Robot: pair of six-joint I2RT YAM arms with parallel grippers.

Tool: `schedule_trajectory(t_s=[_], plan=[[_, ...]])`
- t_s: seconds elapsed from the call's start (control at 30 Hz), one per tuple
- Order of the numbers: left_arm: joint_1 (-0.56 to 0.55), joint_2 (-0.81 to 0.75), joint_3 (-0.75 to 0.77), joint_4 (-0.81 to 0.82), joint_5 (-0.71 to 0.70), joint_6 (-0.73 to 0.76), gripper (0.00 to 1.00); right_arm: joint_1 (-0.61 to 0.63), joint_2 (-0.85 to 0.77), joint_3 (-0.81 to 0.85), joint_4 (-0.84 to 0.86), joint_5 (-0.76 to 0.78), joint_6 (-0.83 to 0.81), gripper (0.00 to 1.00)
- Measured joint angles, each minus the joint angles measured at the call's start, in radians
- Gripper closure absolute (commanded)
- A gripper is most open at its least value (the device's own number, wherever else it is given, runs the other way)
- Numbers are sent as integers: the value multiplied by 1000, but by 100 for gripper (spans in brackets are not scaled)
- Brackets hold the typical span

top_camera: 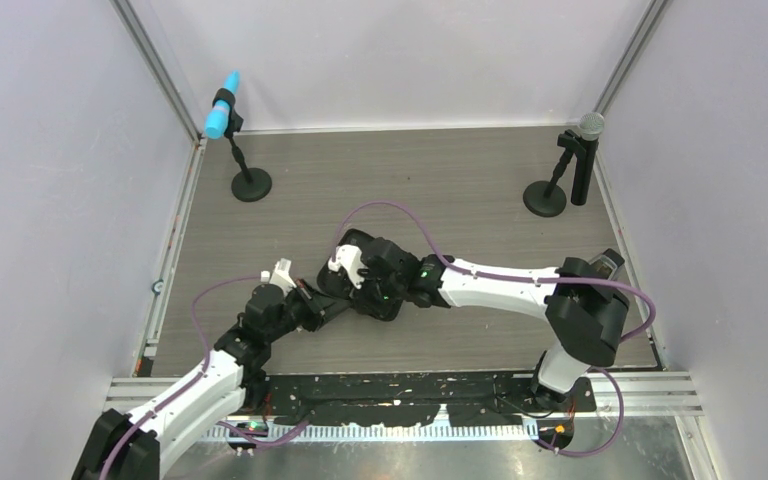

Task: Sort the hair-cutting tools
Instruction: Place the comb in the hairdressing tool bag.

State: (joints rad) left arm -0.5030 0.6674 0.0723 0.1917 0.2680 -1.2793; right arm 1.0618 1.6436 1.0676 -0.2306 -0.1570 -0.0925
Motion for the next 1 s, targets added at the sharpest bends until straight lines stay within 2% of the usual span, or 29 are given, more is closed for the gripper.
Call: schedule_trajectory(t_s=[0.23,0.4,0.57,0.73,1.0], plan=[[0,3,0,-2,1,1,100,-17,-21,2,-43,-7,51,63],[0,7,0,-2,1,1,100,0,-94,18,-67,44,32,63],[-2,7,0,-2,0,1,100,40,-128,55,-69,93,-58,63],[-6,6,0,-3,0,1,100,55,-100,97,-88,105,-170,64],[-7,0,0,-9,0,1,100,64,44,190,-154,117,-289,65]])
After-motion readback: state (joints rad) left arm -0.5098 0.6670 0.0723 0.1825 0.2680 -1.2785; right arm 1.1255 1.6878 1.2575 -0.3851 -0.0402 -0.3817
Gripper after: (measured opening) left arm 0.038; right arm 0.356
